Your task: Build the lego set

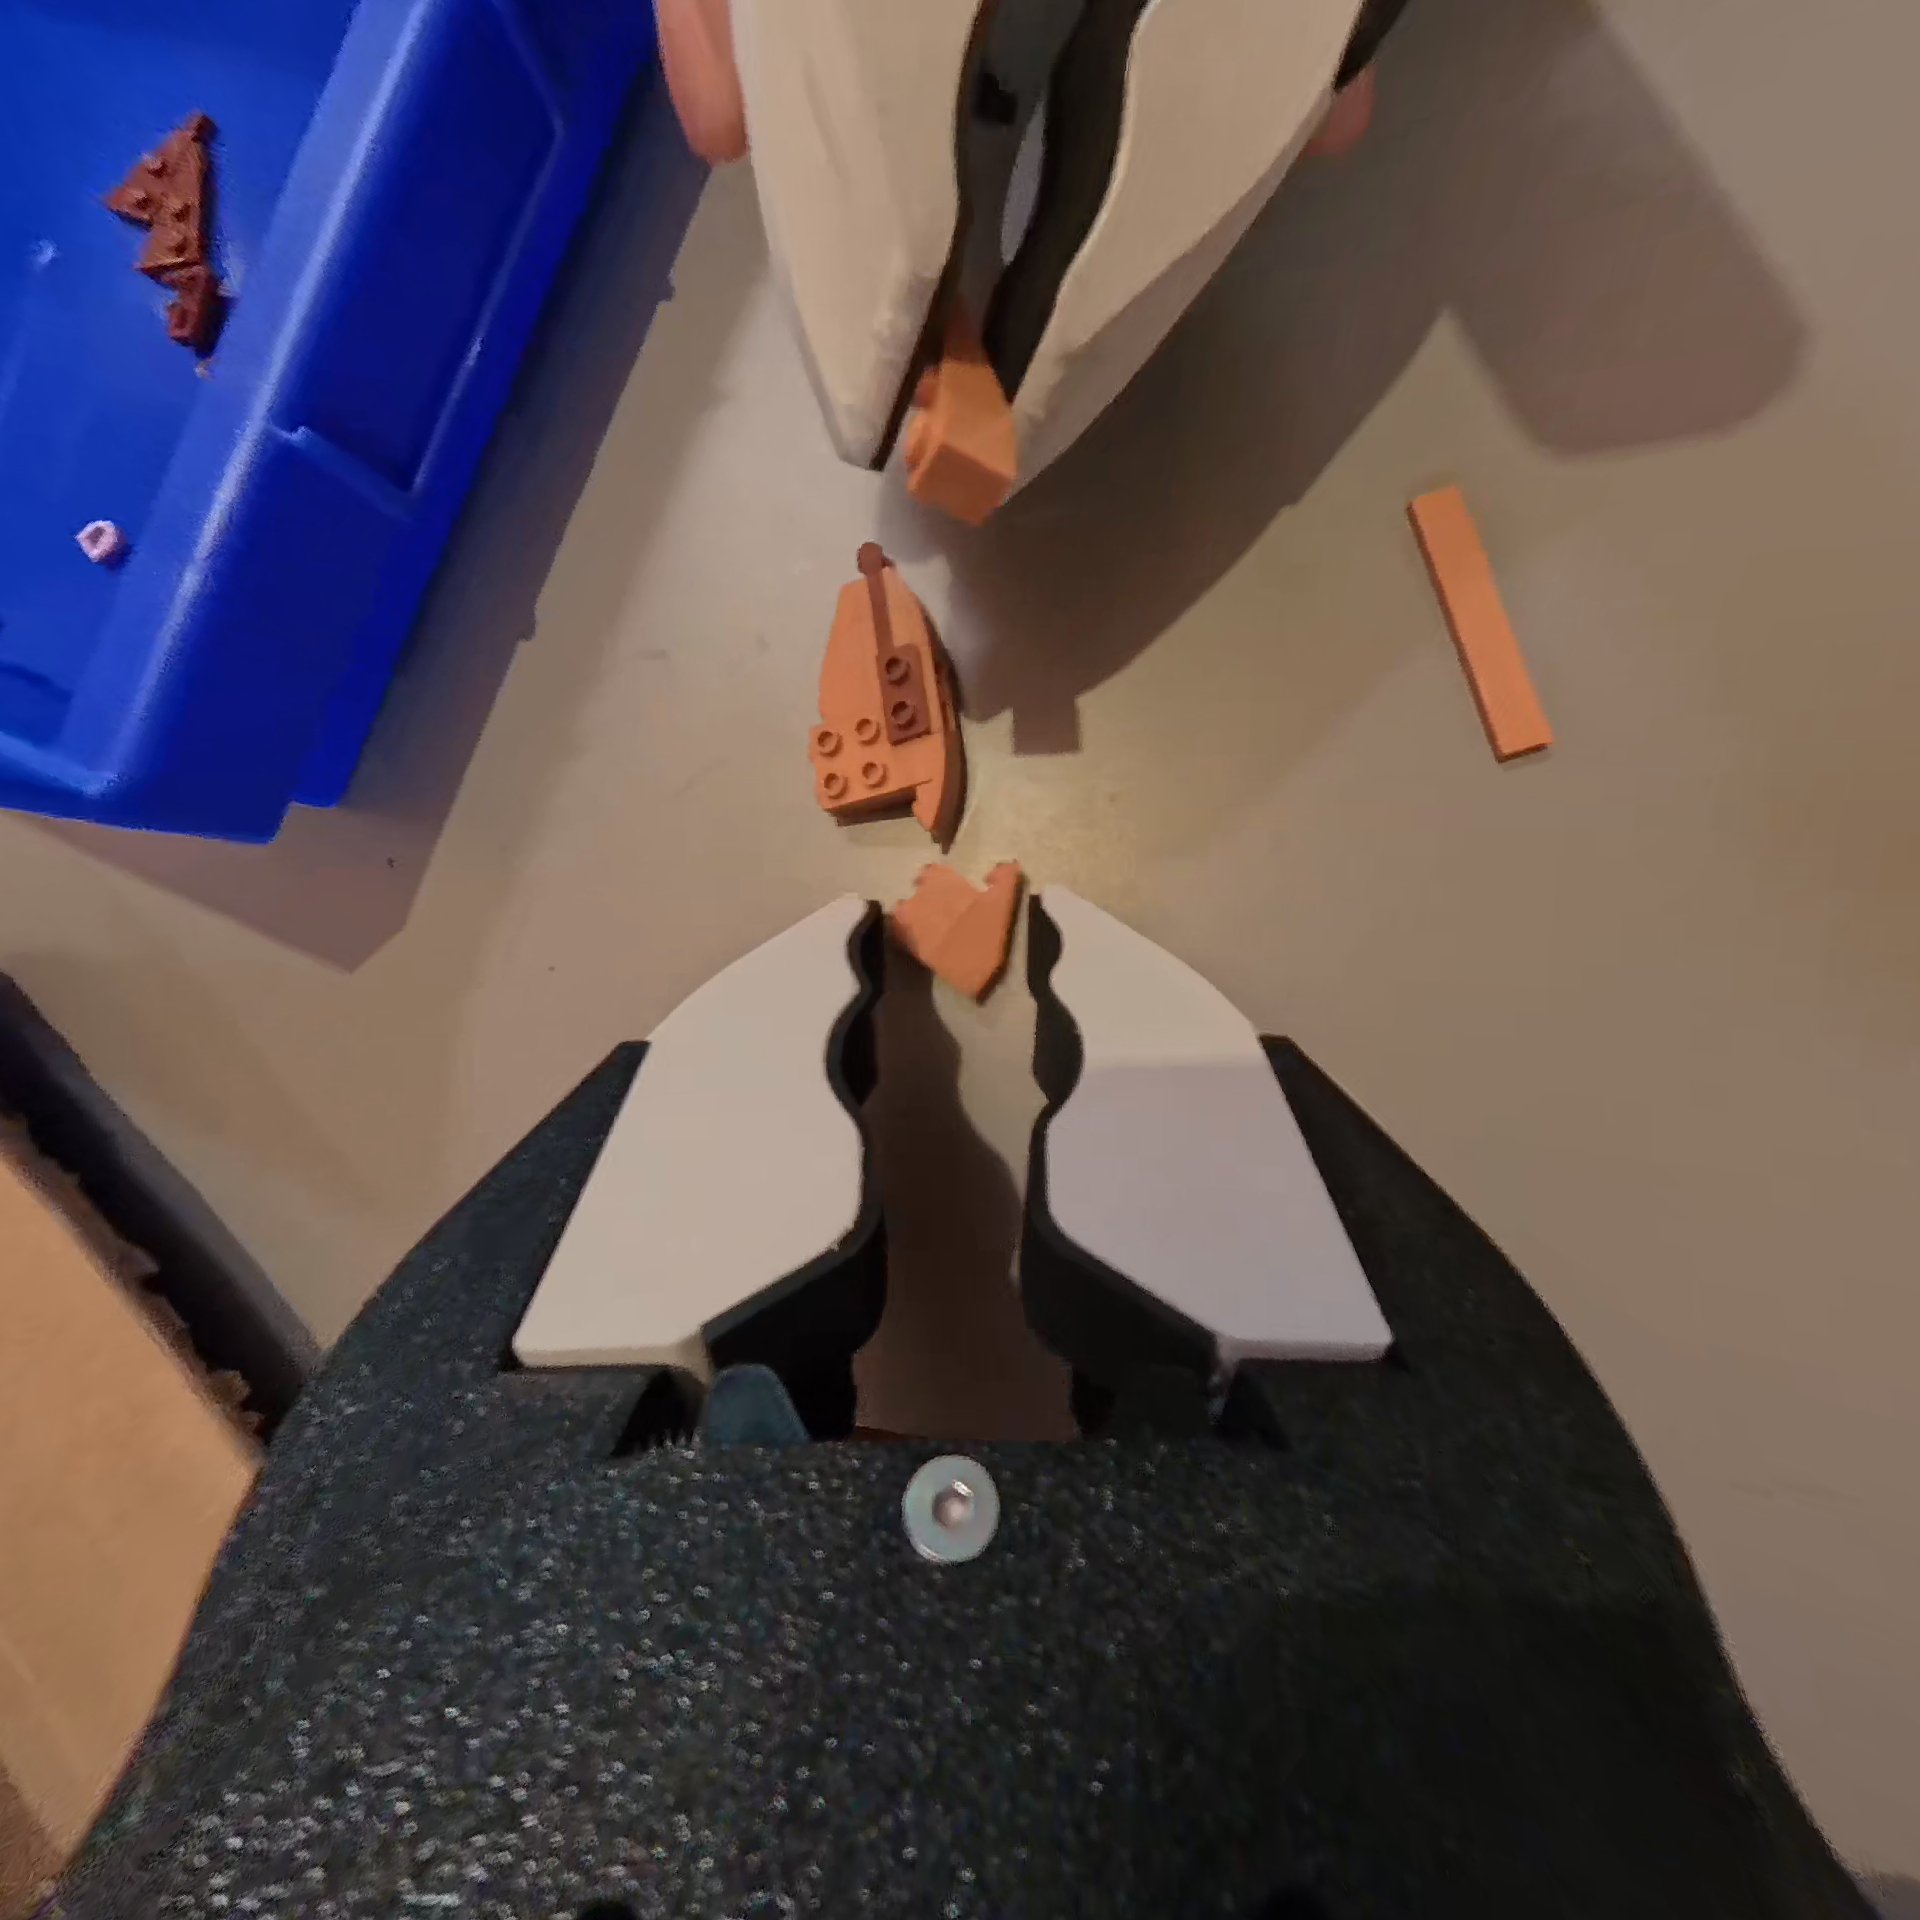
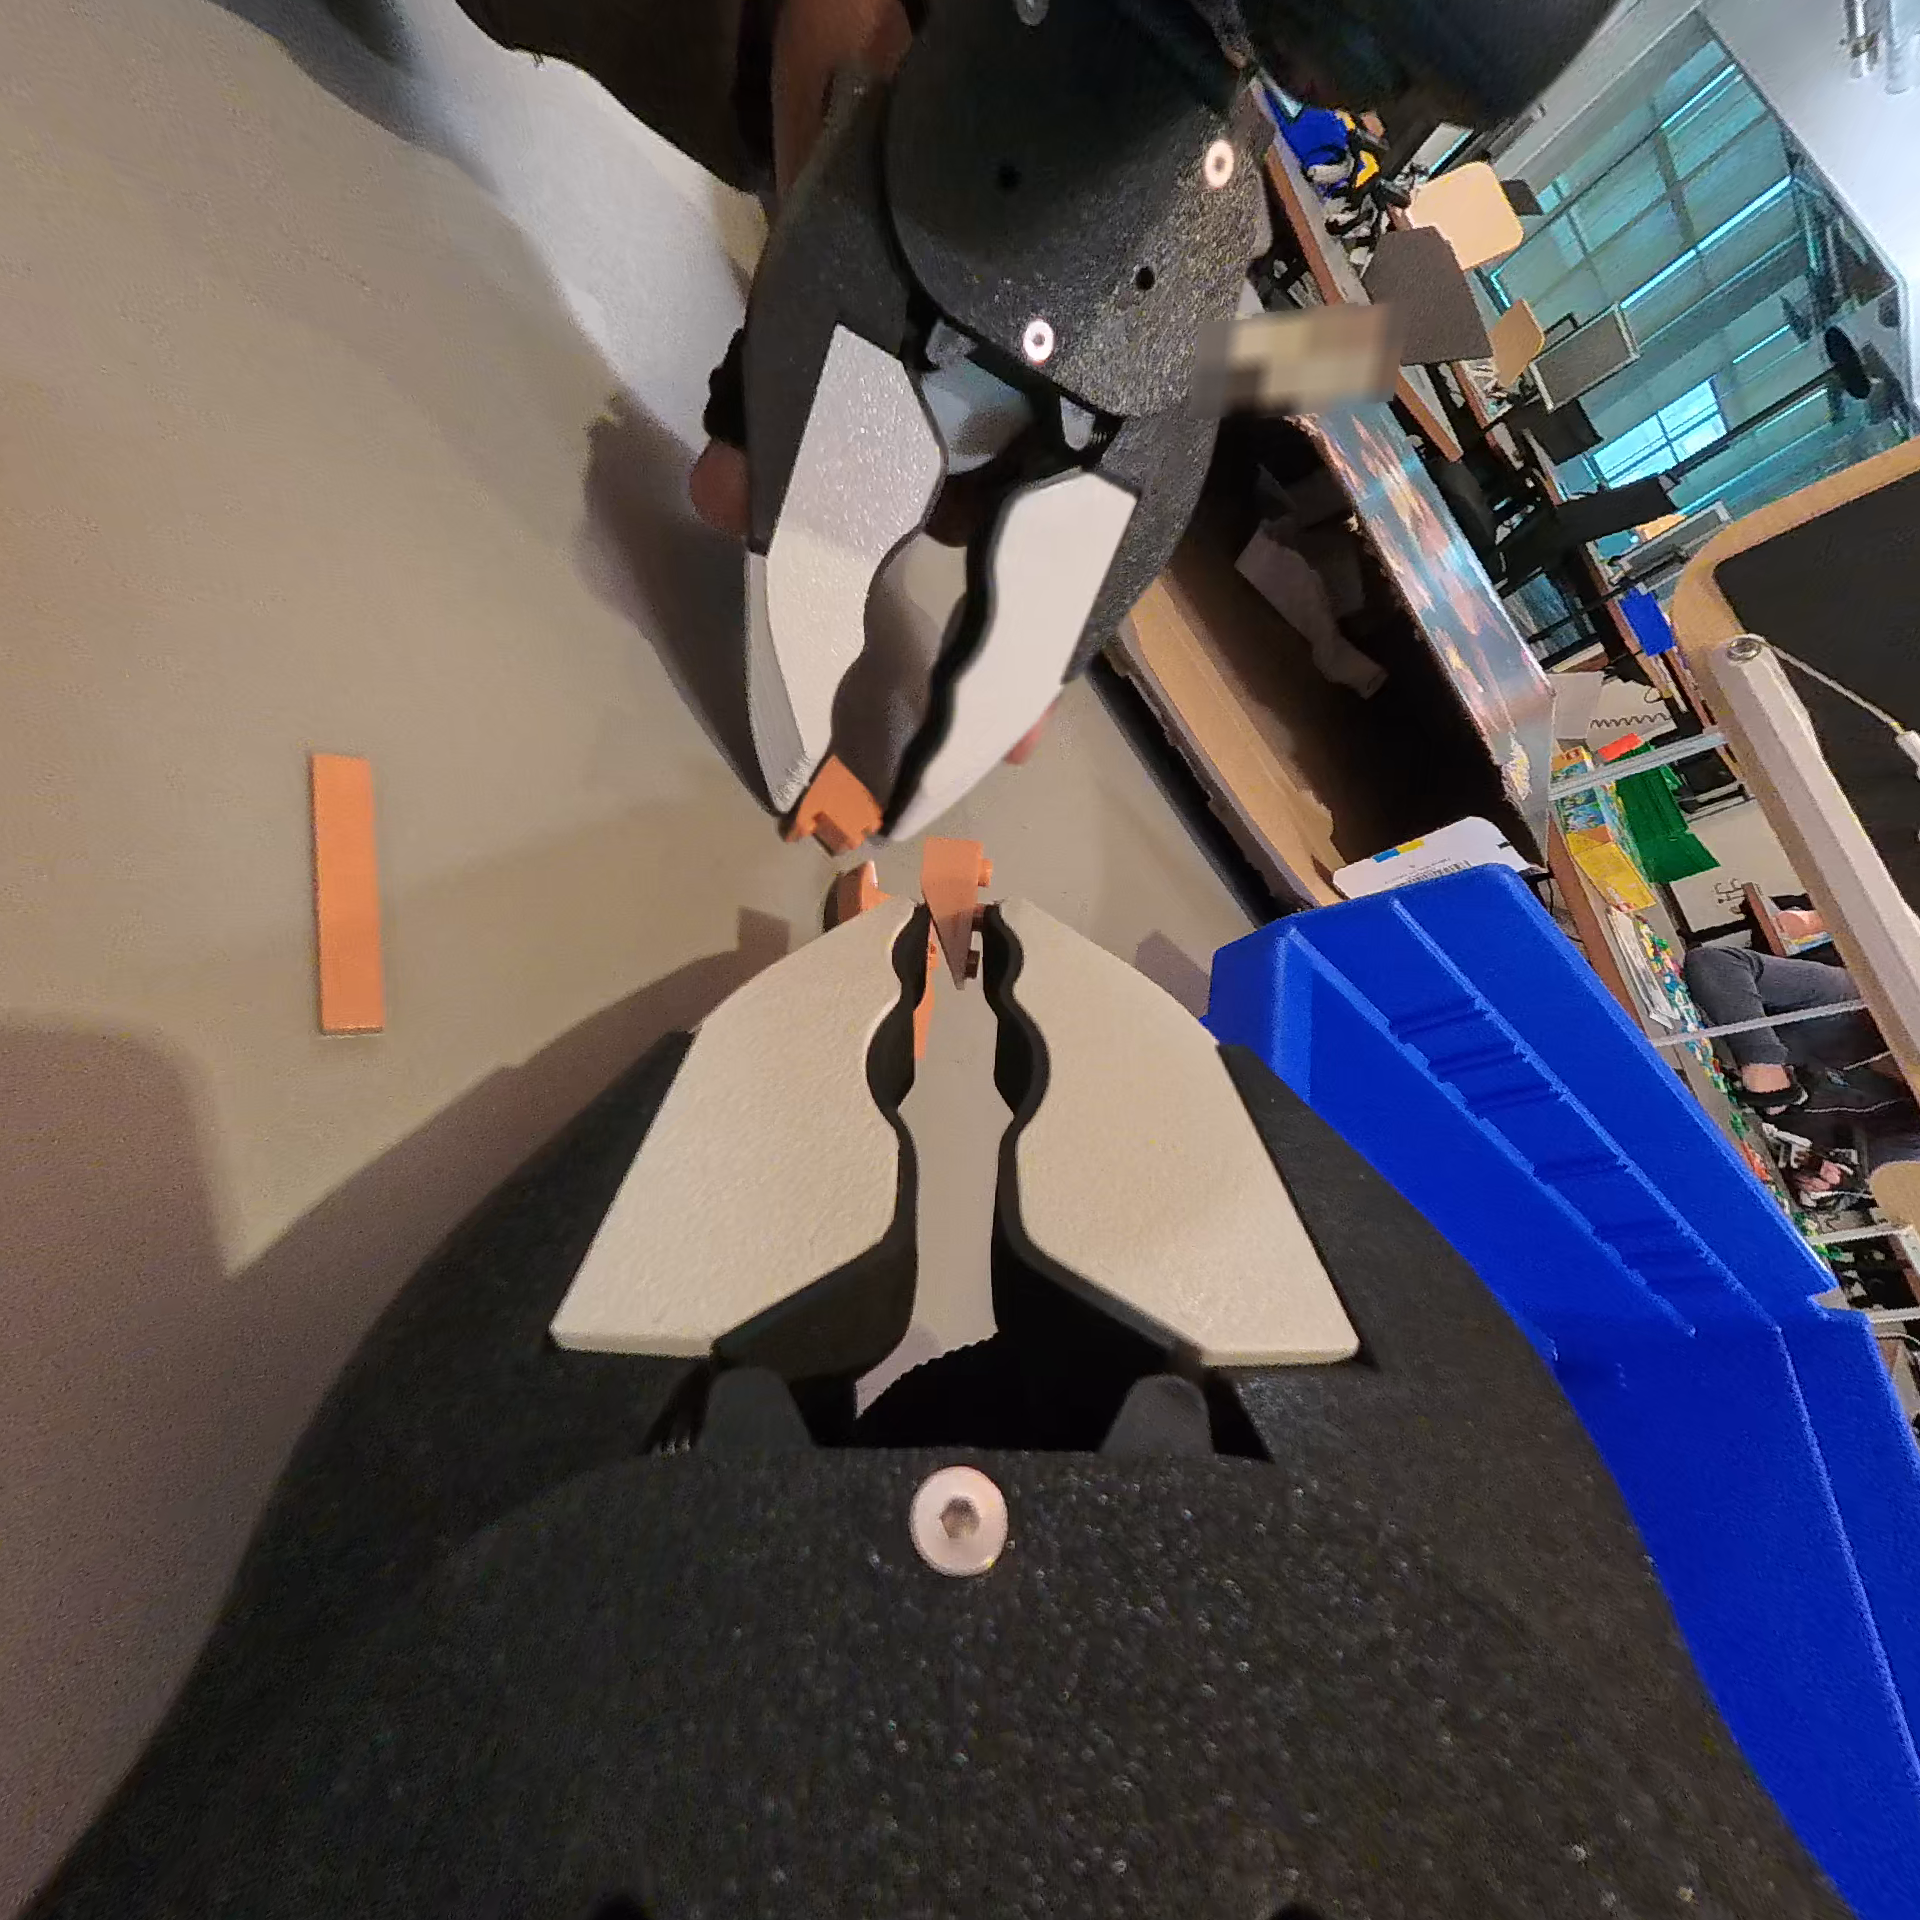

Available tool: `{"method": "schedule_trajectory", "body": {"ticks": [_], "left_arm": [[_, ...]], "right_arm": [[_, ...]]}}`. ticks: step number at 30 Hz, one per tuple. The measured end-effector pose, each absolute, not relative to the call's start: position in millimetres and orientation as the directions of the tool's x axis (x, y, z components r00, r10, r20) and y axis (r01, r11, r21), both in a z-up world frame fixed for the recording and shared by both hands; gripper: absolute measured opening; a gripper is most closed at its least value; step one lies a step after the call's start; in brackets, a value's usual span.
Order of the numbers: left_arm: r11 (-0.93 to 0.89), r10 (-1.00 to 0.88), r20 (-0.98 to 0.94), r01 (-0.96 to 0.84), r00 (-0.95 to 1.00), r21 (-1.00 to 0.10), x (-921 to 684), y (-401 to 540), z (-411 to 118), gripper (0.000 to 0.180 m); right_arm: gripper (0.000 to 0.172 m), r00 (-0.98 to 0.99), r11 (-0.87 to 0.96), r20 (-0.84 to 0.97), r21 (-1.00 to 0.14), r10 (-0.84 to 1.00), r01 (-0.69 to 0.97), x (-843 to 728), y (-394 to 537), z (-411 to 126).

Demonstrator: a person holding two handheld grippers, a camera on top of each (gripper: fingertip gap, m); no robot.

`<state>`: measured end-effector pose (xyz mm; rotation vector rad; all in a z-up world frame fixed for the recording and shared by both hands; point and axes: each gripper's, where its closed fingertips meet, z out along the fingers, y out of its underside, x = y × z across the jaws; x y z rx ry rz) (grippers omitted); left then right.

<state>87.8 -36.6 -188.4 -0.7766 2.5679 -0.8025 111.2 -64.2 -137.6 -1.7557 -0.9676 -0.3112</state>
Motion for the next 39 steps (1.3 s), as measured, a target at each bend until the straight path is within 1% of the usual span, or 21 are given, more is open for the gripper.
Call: {"method": "schedule_trajectory", "body": {"ticks": [1, 4, 7, 13, 18, 24, 39], "left_arm": [[0.688, -0.587, -0.146, -0.396, -0.796, -0.608, 86.5, -38.1, -188.7, 0.022], [0.690, -0.594, -0.145, -0.408, -0.791, -0.598, 84.5, -38.5, -188.8, 0.022], [0.690, -0.624, -0.194, -0.416, -0.757, -0.592, 82.0, -36.5, -188.0, 0.022], [0.658, -0.718, -0.374, -0.397, -0.587, -0.640, 77.3, -30.1, -179.2, 0.022], [0.696, -0.704, -0.514, -0.332, -0.490, -0.637, 78.1, -34.2, -162.8, 0.022], [0.704, -0.693, -0.538, -0.289, -0.480, -0.649, 79.2, -43.2, -152.3, 0.022], [0.714, -0.692, -0.585, -0.280, -0.423, -0.642, 85.1, -44.2, -145.4, 0.022]], "right_arm": [[0.009, 0.638, -0.113, 0.618, -0.672, 0.459, 0.732, 110.5, -64.1, -137.8], [0.009, 0.638, -0.114, 0.615, -0.672, 0.464, 0.731, 108.4, -64.0, -139.2], [0.009, 0.638, -0.130, 0.617, -0.664, 0.461, 0.737, 107.3, -62.8, -141.1], [0.009, 0.648, -0.189, 0.615, -0.644, 0.450, 0.741, 105.7, -57.1, -148.2], [0.009, 0.660, -0.224, 0.598, -0.640, 0.455, 0.735, 101.1, -53.5, -155.2], [0.009, 0.703, -0.258, 0.552, -0.673, 0.450, 0.693, 97.7, -50.3, -156.6], [0.009, 0.698, -0.245, 0.586, -0.666, 0.413, 0.704, 94.3, -47.0, -150.9]]}}
